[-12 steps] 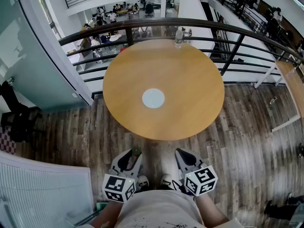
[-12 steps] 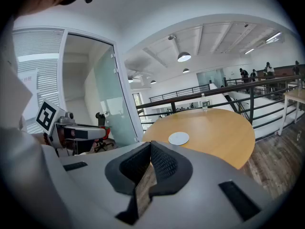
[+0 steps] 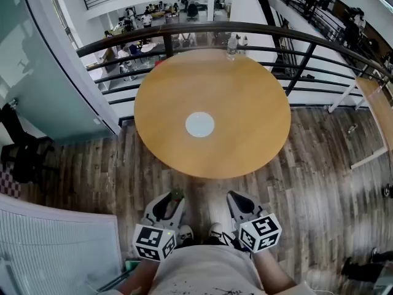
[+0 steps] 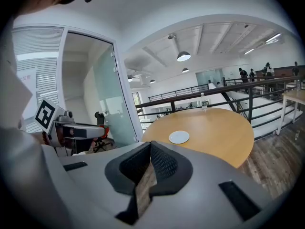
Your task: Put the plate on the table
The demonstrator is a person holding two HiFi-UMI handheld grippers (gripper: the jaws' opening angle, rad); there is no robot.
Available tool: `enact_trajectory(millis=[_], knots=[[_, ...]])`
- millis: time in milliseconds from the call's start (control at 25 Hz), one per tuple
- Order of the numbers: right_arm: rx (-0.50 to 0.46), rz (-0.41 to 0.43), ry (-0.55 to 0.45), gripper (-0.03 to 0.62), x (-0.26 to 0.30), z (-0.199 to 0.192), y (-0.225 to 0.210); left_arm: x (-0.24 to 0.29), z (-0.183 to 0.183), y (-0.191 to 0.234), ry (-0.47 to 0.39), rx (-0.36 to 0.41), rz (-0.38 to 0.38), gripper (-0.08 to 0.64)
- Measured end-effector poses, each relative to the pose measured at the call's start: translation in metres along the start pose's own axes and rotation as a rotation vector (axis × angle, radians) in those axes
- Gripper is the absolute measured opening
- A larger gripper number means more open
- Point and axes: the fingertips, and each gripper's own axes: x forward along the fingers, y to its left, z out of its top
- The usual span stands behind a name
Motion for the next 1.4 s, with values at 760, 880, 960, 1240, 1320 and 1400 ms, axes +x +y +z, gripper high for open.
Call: enact_trajectory(millis=[760,880,960,1240,1320,1400], knots=[[0.016,-0.119,-0.033,0.026,0.016,-0.003,0.050,-0.033,-0.001,0.046,-0.016,0.030,-0.090,0.149],[0.022,-0.120,-0.034,0.026,0.026,-0.001,0.045,-0.025,0.002,0.053,-0.012,0.034,-0.092,0.150],[0.021,-0.111,-0.042,0.026,0.035,0.003,0.039,-0.016,0.004,0.058,-0.011,0.033,-0.087,0.150],[-0.023,-0.075,-0.070,0.026,0.073,0.034,-0.003,0.038,0.021,0.071,0.003,0.025,-0.060,0.150],[-0.037,-0.062,-0.079,0.026,0.088,0.046,-0.019,0.059,0.030,0.078,0.007,0.020,-0.049,0.150],[-0.044,-0.055,-0.083,0.026,0.102,0.057,-0.038,0.082,0.040,0.082,0.011,0.017,-0.042,0.150]])
